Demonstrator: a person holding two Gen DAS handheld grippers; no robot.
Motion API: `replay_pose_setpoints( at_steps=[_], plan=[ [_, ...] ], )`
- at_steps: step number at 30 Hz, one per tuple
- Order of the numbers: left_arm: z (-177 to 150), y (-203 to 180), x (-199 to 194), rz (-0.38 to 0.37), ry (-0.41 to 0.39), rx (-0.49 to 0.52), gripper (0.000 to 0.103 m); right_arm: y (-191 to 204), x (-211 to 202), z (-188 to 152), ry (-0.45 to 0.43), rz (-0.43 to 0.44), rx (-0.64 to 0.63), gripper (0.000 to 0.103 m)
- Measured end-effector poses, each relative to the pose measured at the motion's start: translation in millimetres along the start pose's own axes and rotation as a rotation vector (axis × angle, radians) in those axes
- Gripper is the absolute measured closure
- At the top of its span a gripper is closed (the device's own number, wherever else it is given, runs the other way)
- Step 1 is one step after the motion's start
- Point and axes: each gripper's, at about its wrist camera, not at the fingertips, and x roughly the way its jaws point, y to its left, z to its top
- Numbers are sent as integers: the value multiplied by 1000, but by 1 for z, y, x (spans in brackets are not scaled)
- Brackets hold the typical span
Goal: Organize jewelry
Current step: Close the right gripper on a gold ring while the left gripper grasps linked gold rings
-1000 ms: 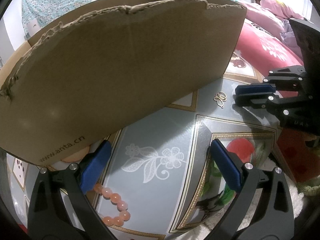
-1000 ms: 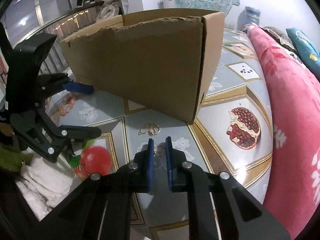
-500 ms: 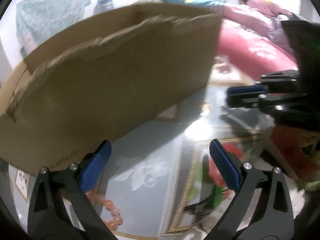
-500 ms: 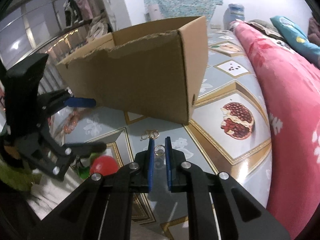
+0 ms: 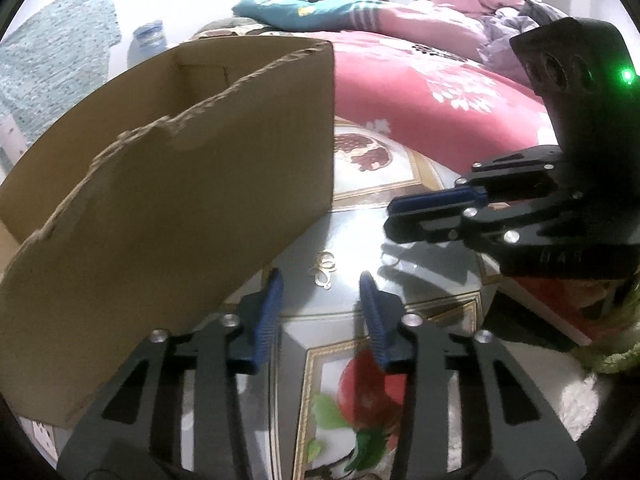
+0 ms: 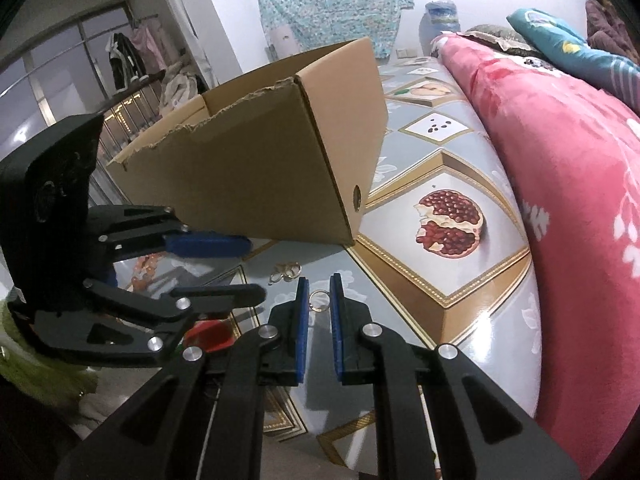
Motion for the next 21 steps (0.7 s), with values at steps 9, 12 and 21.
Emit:
replay_pose_setpoints(
  at_steps=[9,12,21],
  plan=[
    [12,-6,11,3,-7,49,82,-2,5,0,-7,14,12,92],
    [14,-4,16,4,3,57,87,-4,4,0,-8,13,13,92],
    [19,-6,28,-1,43,84,89,-7,4,0,-10,14,16,92]
  ],
)
